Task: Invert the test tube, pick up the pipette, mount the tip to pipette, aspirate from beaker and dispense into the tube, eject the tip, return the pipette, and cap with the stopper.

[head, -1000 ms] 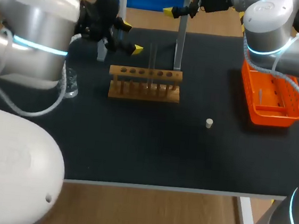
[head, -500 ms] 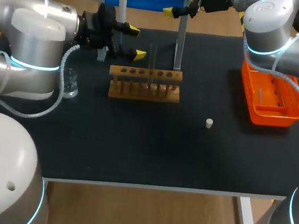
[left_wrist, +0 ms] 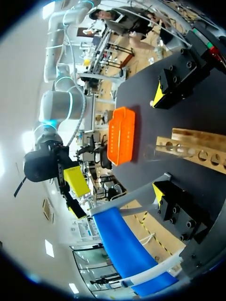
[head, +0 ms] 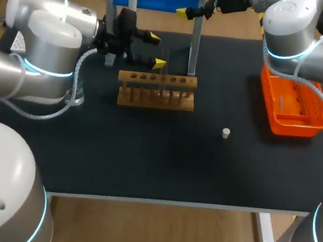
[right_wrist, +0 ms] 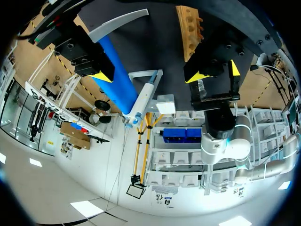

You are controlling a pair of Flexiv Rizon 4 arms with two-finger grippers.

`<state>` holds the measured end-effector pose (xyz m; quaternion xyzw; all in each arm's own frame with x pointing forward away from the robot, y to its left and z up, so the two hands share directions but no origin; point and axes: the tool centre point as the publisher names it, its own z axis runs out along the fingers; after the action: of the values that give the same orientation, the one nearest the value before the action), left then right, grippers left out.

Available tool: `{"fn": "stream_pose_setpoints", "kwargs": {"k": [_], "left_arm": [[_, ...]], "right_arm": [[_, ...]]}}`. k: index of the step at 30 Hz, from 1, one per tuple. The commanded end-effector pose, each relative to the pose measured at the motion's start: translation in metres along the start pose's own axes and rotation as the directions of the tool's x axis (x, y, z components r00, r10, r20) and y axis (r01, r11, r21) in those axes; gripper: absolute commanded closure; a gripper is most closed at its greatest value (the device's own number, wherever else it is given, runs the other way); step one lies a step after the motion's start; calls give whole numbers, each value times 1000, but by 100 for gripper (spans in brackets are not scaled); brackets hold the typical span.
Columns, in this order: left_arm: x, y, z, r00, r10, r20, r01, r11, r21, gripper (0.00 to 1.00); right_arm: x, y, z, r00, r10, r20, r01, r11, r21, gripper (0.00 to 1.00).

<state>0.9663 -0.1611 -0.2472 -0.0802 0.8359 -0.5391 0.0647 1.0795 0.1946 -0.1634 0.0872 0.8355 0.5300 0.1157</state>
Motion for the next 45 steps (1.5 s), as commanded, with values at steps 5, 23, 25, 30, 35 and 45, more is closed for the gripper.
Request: {"fn": "stream_pose_setpoints", "kwargs": {"k": [5,23,25,30,35,45], "left_arm": [[-5,7,21,999,0,-52,-3,999,-52,0],[-12,22,49,1000,2,-27,-5,994,-110,0],[-12,24,51,1000,-2,-26,-2,992,-124,0],[-11,25,54,1000,4,-26,-8,987,-161,0],[-11,25,57,1000,8,-29,-12,985,-172,0],[-11,25,60,999,13,-38,-20,982,-186,0]], "right_arm": [[0,1,-1,1000,0,-2,0,1000,3,0],[0,1,-1,1000,0,-2,0,1000,3,0],[0,1,-1,1000,0,-2,0,1000,3,0],[0,1,-1,1000,0,-2,0,1000,3,0],[0,1,-1,1000,0,-2,0,1000,3,0],[0,1,-1,1000,0,-2,0,1000,3,0]]}}
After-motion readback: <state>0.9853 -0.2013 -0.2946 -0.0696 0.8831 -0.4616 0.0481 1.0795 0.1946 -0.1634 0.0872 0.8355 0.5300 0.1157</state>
